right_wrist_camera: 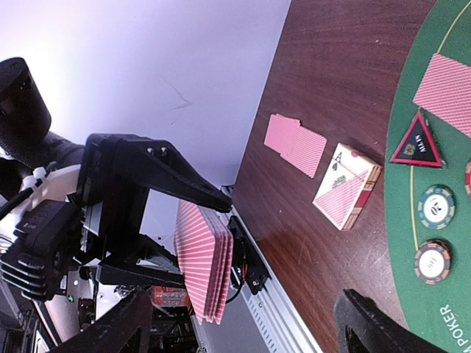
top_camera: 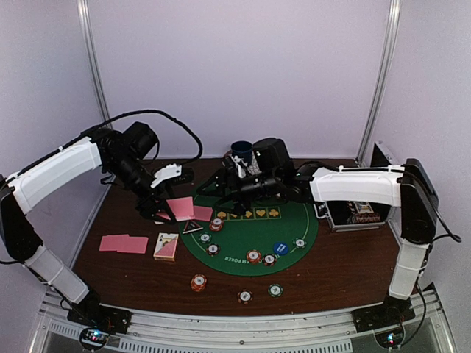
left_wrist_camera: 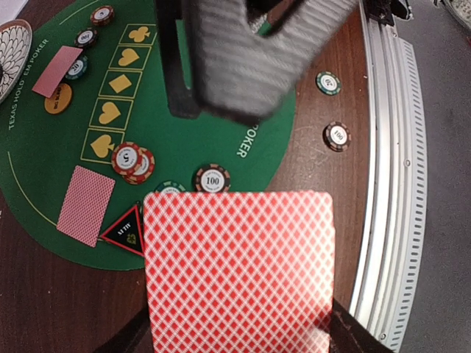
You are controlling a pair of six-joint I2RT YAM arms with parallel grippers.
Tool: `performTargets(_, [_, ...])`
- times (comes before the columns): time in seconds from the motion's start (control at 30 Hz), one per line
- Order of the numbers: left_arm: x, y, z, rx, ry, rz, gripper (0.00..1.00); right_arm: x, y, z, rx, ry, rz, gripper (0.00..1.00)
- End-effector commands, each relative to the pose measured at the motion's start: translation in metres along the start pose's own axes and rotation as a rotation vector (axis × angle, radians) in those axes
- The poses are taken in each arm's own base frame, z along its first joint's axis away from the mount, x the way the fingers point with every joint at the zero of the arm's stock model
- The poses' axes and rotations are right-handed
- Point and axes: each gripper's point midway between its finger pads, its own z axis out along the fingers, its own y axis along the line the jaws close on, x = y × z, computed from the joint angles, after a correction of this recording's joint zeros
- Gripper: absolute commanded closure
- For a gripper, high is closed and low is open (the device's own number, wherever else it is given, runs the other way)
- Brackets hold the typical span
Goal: Distribute texas hold em gaming equipment
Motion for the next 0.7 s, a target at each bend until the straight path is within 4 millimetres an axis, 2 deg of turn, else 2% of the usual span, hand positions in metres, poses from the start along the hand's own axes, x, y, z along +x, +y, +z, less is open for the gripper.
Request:
performTargets(0.0, [-0.017, 0.007, -0.005, -0.006, -0.060, 0.011, 1.00, 0.007, 0.030, 0.013, -0.108, 0.070, -0.039, 0.11])
performTargets(0.33, [-0.024, 0.010, -0.006, 0.000, -0.074, 0.009, 1.00, 0.016, 0.026, 0.037, -0.142, 0.163, -0.007, 0.14])
performTargets(0.67, [-0.027, 0.008, -0.007, 0.007, -0.087, 0.012, 1.00, 0.016, 0.022, 0.057, -0.148, 0.218, 0.014, 0.17])
